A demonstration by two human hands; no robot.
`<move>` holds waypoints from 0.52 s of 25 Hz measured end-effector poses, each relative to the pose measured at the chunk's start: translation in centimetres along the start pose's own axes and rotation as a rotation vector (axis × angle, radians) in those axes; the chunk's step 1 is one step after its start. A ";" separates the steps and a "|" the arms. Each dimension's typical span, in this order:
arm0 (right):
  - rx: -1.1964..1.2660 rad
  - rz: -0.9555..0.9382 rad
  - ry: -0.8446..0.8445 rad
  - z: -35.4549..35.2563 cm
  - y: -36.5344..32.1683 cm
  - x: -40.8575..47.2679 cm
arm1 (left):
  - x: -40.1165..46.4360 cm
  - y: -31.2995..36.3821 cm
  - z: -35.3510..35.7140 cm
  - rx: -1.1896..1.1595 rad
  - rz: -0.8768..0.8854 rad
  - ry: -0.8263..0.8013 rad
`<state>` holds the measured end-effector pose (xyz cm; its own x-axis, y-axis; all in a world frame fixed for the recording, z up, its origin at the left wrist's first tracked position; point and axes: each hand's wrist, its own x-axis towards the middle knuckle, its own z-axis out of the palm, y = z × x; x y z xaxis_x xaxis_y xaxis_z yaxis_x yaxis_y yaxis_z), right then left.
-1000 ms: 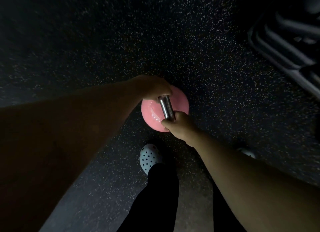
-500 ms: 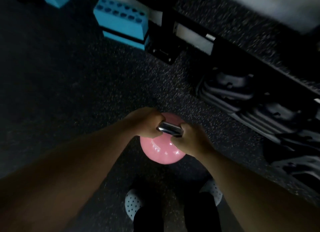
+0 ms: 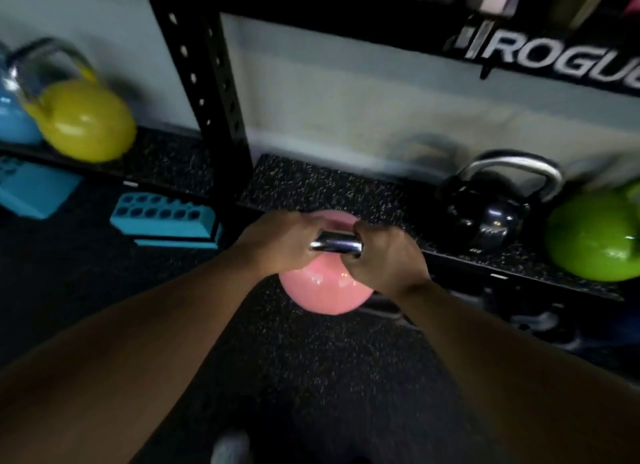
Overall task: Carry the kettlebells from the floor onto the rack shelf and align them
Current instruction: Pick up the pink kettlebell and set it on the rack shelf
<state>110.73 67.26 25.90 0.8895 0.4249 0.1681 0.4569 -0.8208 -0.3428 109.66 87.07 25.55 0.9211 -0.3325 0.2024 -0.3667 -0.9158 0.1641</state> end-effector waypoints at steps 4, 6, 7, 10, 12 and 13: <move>-0.074 -0.005 0.054 -3.1 2.7 7.0 | 8.3 -1.8 -1.2 0.120 0.053 0.092; -0.093 0.007 0.061 -3.7 4.1 9.8 | 11.5 -3.0 -1.0 0.114 0.082 0.146; -0.091 0.021 0.054 -3.9 4.6 10.7 | 12.8 -3.3 -0.8 0.090 0.092 0.143; -0.087 0.082 0.029 -3.4 6.6 13.3 | 16.6 -4.4 0.4 0.049 0.130 0.103; -0.082 0.124 -0.004 -2.6 7.4 14.6 | 18.4 -5.1 1.5 0.045 0.143 0.091; -0.085 0.142 -0.017 -2.2 7.8 15.3 | 19.1 -5.5 1.9 0.036 0.143 0.090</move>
<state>127.91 66.54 27.84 0.9452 0.3082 0.1076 0.3263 -0.9022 -0.2820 129.55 85.27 26.64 0.8437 -0.4403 0.3071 -0.4870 -0.8684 0.0928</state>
